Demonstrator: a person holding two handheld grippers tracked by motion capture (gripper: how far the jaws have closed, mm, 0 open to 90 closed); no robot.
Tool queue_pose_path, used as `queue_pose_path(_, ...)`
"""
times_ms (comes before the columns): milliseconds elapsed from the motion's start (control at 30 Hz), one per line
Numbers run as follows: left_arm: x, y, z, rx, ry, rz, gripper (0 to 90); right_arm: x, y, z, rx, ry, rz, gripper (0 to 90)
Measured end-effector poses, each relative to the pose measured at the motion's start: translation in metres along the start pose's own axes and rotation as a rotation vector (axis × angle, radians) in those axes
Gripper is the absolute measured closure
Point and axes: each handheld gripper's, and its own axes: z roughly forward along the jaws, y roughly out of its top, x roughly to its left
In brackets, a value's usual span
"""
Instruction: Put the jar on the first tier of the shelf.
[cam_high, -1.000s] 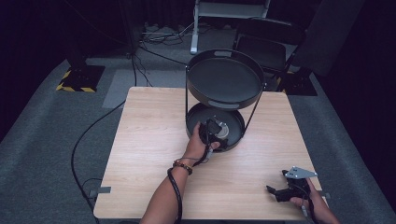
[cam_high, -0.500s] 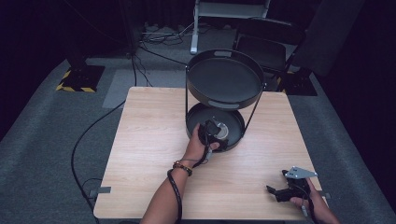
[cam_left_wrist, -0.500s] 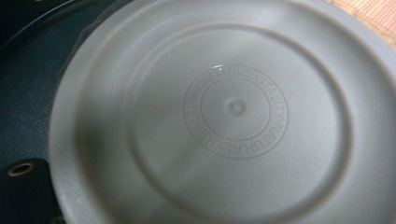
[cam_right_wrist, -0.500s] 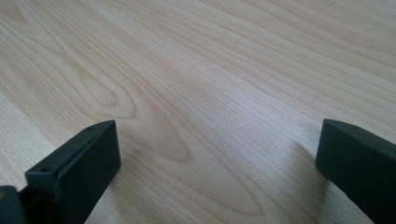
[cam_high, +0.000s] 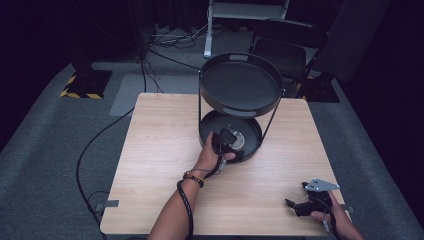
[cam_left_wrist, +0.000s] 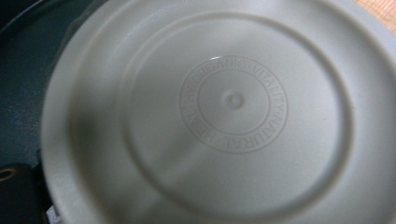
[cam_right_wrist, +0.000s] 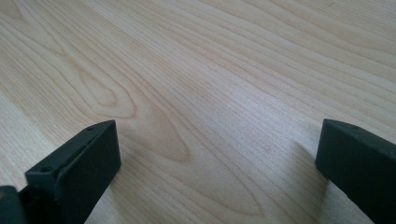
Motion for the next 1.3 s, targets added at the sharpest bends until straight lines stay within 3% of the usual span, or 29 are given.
queue_pose_path(367,-0.001,0.005,-0.014,-0.020,0.001,0.021,2.6,0.000,0.000,0.000,0.000,0.000,0.000,0.0)
queue_pose_path(700,-0.004,0.006,-0.038,-0.029,0.010,0.102,2.6,0.000,0.000,0.000,0.000,0.000,0.000,0.0)
queue_pose_path(900,-0.008,0.003,-0.054,-0.035,0.047,0.162,2.6,0.000,0.000,0.000,0.000,0.000,0.000,0.0)
queue_pose_path(1033,-0.008,-0.001,-0.065,-0.049,0.058,0.177,2.6,0.000,0.000,0.000,0.000,0.000,0.000,0.0)
queue_pose_path(1300,-0.014,-0.017,-0.081,-0.041,0.094,0.252,2.9,0.000,0.000,0.000,0.000,0.000,0.000,0.0)
